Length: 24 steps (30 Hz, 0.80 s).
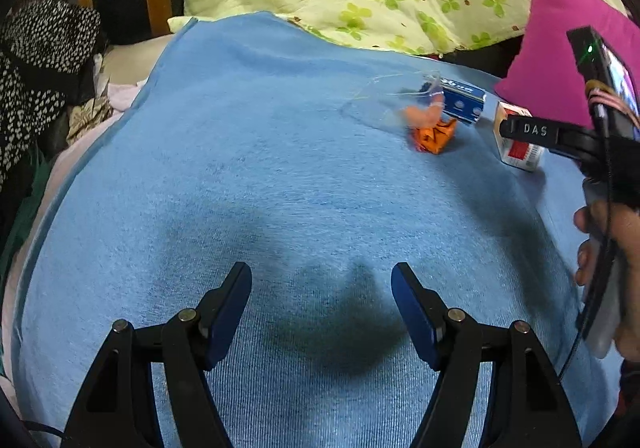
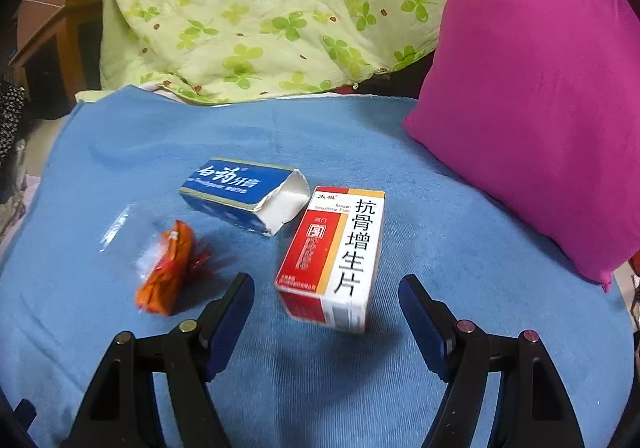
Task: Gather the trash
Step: 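Grasp the red-white medicine box with the right tool while the left tool grasps the clear plastic tray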
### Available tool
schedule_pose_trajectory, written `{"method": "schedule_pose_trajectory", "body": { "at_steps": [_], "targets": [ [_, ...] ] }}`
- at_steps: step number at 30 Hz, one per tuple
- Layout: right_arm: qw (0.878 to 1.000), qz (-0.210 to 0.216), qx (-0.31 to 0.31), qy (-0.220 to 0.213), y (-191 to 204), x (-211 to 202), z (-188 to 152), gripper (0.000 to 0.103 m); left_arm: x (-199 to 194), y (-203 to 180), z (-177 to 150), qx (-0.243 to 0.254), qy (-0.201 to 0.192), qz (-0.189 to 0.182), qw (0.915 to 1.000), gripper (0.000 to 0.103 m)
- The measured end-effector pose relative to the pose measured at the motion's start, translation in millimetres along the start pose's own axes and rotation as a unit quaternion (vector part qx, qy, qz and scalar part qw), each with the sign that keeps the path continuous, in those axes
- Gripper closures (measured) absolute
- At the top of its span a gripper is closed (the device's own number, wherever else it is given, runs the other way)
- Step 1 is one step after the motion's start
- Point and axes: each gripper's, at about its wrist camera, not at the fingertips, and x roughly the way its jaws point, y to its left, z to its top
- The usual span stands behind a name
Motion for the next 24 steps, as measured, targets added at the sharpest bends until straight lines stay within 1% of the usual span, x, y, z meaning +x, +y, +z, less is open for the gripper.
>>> {"method": "schedule_pose_trajectory", "body": {
  "at_steps": [3,4,5,6,11,16,20,22,23,24],
  "targets": [
    [1.000,0.000,0.008,0.005,-1.3,10.2,1.8,0.026,2.0,2.0,0.4,-0.007,0.000,0.000,1.0000,0.030],
    [1.000,0.002,0.012,0.008,-3.4,13.4,2.4,0.027,2.4,2.3,0.5,-0.009,-0.001,0.001,1.0000,0.030],
    [1.000,0.004,0.014,0.010,-4.7,15.1,2.6,0.041,2.6,2.4,0.3,-0.010,-0.001,0.002,1.0000,0.030],
    [1.000,0.006,0.017,0.012,-6.1,16.8,3.2,0.051,3.0,2.7,-0.1,-0.011,-0.002,0.003,0.9999,0.030],
    [0.999,0.021,0.025,0.008,-15.7,12.3,-0.9,0.051,6.4,2.5,-1.1,-0.011,0.001,0.000,0.9999,0.030],
    [0.997,0.051,0.057,-0.013,-28.4,-17.1,-14.6,0.051,8.0,3.7,-2.4,-0.012,-0.002,-0.009,0.9999,0.030],
    [0.993,0.078,0.082,-0.024,-36.5,-37.7,-37.8,0.054,15.8,4.4,4.7,-0.036,0.029,-0.027,0.9986,0.030],
    [0.992,0.084,0.088,-0.028,-39.1,-43.0,-47.1,0.054,17.4,0.0,13.9,-0.046,0.039,-0.033,0.9977,0.030],
    [0.991,0.088,0.093,-0.029,-41.5,-45.0,-49.7,0.054,18.2,-4.8,23.4,-0.058,0.045,-0.041,0.9965,0.030],
    [0.990,0.094,0.097,-0.031,-43.9,-45.5,-48.4,0.054,18.8,-8.6,30.2,-0.065,0.047,-0.045,0.9958,0.030]
  ]
}}
